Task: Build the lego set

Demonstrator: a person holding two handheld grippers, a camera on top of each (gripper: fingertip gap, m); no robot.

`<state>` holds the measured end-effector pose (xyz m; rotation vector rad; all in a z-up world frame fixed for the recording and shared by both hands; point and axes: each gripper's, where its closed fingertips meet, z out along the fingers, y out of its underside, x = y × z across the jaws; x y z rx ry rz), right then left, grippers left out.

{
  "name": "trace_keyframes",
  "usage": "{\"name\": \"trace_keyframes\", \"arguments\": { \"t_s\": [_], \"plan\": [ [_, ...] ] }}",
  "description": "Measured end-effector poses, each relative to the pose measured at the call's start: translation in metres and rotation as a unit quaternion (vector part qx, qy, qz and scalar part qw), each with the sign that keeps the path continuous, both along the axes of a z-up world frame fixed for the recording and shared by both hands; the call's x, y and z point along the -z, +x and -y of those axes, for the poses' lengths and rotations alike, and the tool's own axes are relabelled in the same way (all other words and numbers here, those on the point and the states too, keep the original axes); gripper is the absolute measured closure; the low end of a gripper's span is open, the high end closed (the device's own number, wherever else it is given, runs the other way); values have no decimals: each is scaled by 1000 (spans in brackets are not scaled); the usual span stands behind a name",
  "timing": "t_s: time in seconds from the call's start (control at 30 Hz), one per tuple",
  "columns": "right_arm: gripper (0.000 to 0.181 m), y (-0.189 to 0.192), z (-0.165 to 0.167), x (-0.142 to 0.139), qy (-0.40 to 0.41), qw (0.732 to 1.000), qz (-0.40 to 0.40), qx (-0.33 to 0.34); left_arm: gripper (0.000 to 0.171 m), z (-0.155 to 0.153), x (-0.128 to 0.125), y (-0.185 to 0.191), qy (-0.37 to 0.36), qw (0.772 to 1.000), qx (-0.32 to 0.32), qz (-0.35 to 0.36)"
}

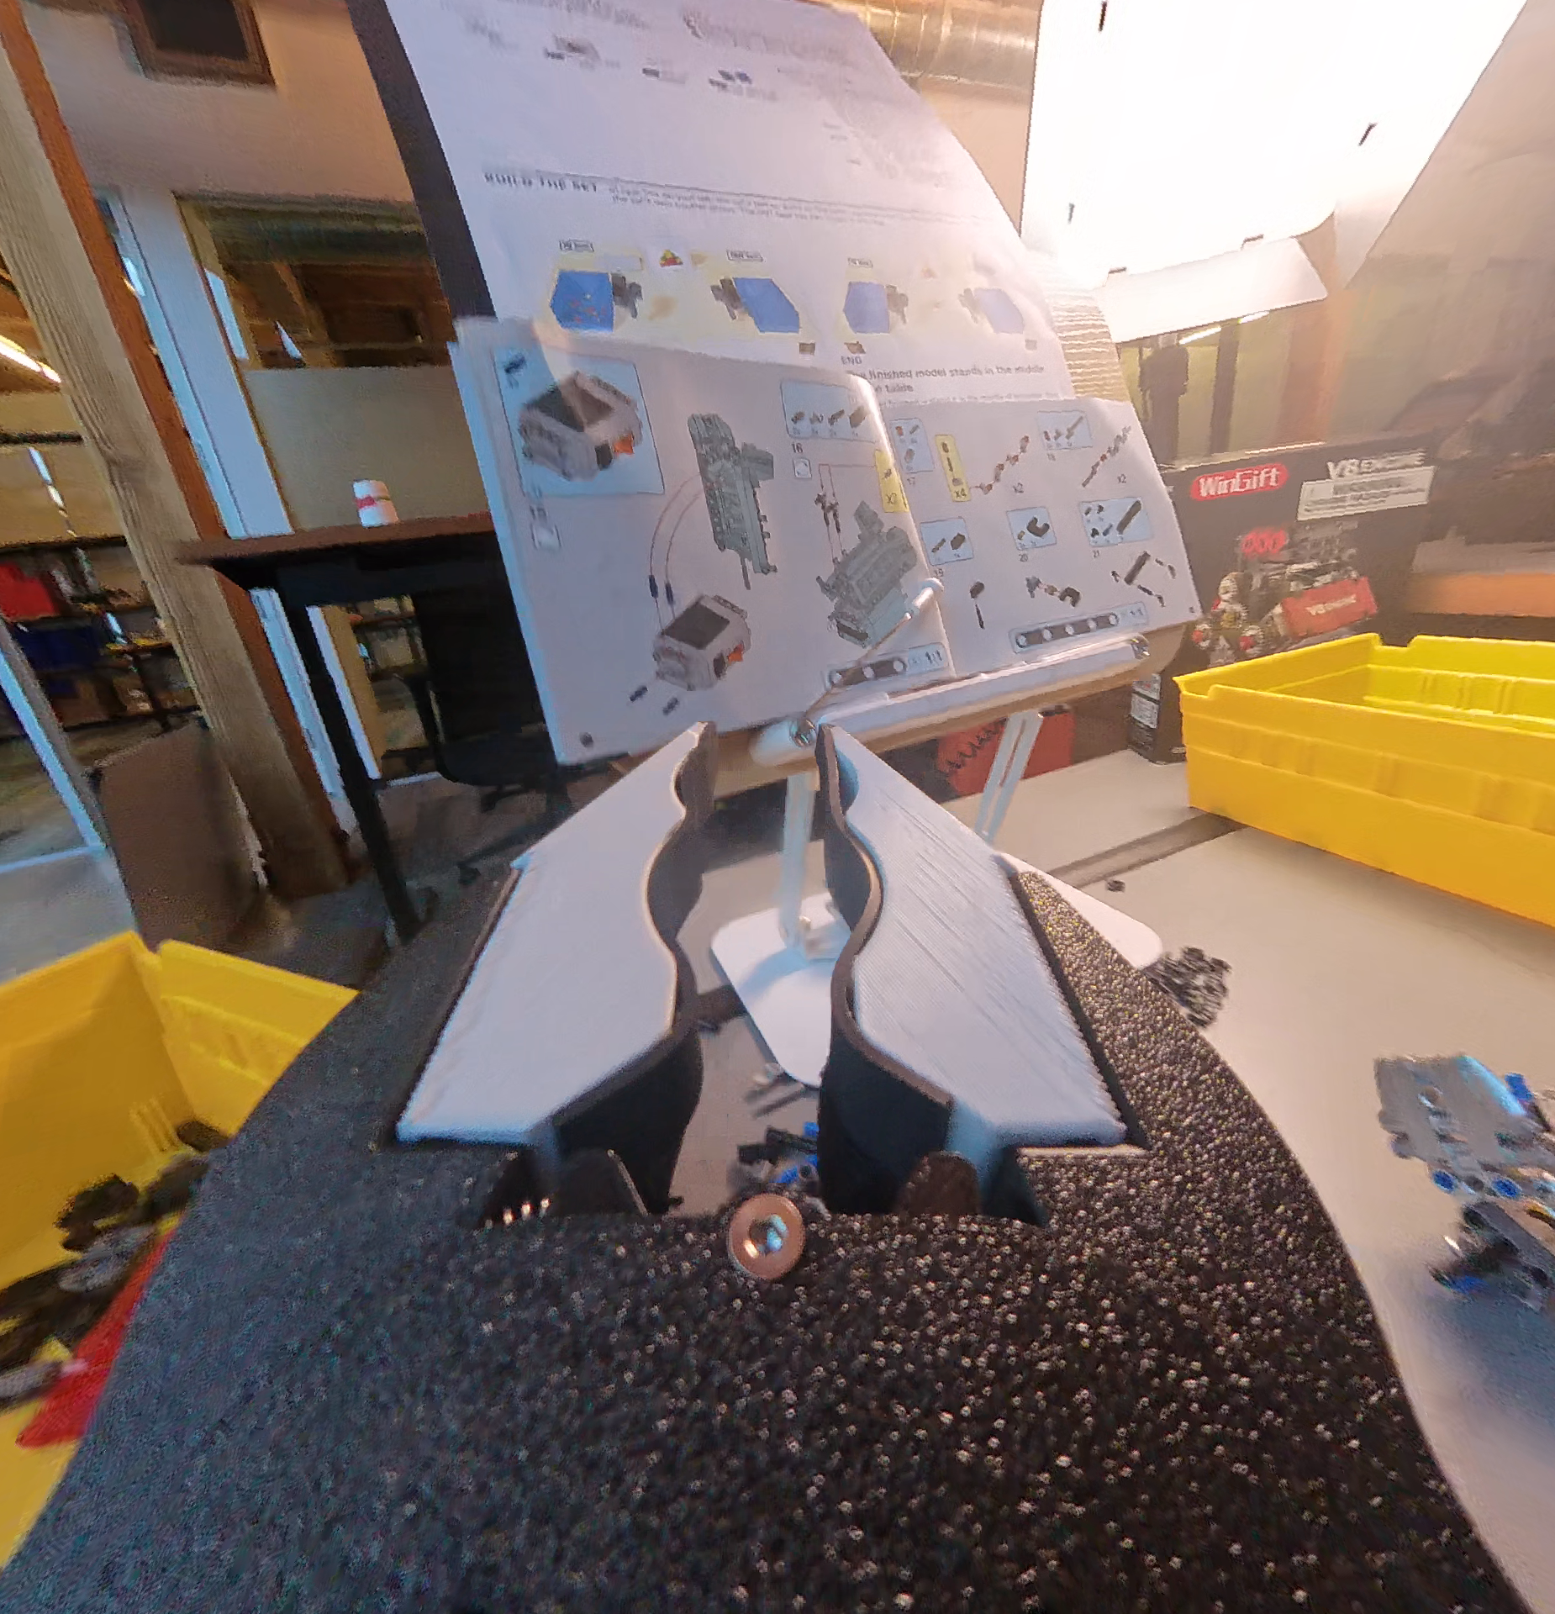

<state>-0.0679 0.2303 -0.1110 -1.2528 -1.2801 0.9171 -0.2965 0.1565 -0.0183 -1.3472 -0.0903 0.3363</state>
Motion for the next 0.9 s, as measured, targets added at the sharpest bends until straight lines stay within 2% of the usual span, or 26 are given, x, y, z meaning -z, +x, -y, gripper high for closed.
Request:
{"name": "trace_keyframes", "arguments": {
  "t_s": [0.17, 0.23, 0.33, 0.43, 0.57, 0.9],
  "plan": [
    [126, -2, 1, 2, 3, 1000, 7, -2, 156, -24, -54, -33, 29, 999, -33, 2],
    [129, -2, 2, 2, 3, 1000, 8, -6, 162, -33, -64, -47, 35, 999, -35, 21],
    [132, -3, 3, 3, 1, 1000, 11, -11, 171, -43, -64, -65, 29, 998, -42, 34],
    [132, -4, 4, 6, 2, 1000, 18, -14, 171, -51, -55, -75, 10, 998, -40, 50],
    [132, -6, 7, 8, 10, 999, 25, -20, 171, -53, -47, -77, 2, 998, -48, 50],
    [133, -6, 12, 9, 23, 999, 29, -28, 171, -47, -51, -74, 11, 998, -49, 45]
  ]
}}
